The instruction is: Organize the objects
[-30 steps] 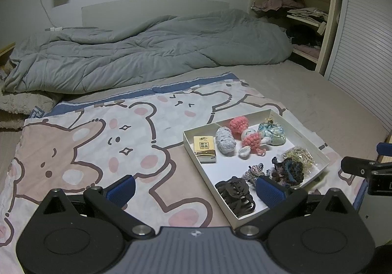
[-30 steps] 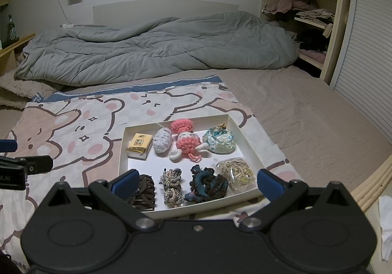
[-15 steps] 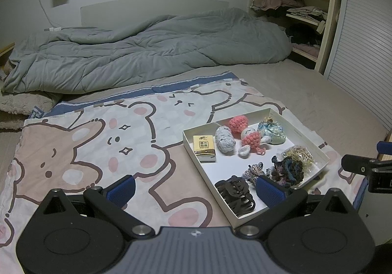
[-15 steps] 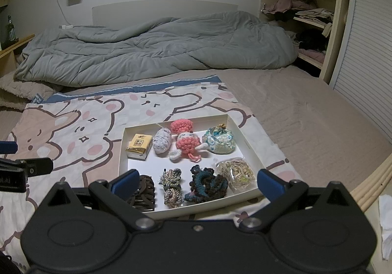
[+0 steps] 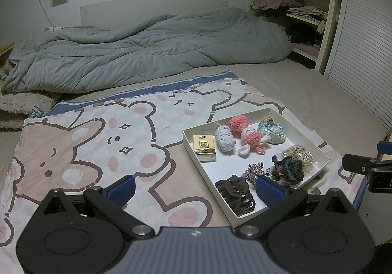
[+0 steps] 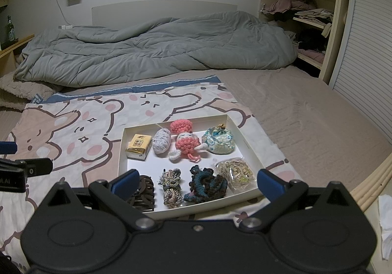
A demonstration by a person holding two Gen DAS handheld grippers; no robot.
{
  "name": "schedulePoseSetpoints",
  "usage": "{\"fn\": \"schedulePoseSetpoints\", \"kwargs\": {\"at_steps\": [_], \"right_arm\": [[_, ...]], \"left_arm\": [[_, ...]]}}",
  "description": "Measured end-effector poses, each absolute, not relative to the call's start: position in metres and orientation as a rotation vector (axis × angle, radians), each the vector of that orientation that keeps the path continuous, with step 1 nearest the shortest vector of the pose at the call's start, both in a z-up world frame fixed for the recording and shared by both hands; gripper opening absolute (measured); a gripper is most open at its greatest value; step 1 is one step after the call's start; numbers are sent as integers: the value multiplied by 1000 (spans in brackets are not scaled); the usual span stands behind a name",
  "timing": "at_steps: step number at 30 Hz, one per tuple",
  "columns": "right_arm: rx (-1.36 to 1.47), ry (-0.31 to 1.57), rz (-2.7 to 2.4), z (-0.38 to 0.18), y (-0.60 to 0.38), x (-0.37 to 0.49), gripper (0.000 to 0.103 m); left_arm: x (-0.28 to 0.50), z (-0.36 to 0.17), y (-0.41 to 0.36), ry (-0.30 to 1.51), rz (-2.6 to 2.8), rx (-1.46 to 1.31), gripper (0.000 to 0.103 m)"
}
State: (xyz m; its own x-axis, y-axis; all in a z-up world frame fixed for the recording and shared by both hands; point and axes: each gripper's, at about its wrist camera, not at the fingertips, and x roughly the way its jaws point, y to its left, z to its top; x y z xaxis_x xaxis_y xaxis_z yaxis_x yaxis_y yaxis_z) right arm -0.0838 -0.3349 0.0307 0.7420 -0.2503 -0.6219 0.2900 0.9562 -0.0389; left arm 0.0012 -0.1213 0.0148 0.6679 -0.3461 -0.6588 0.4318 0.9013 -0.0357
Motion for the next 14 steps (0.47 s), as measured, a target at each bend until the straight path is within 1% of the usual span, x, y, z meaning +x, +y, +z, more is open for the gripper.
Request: {"fn": "schedulePoseSetpoints", "kwargs": {"at_steps": [14], "right_arm": [[63, 673, -295, 31, -336, -84, 103]], "left_arm": [[1, 14, -123, 718, -437, 133, 103]]}}
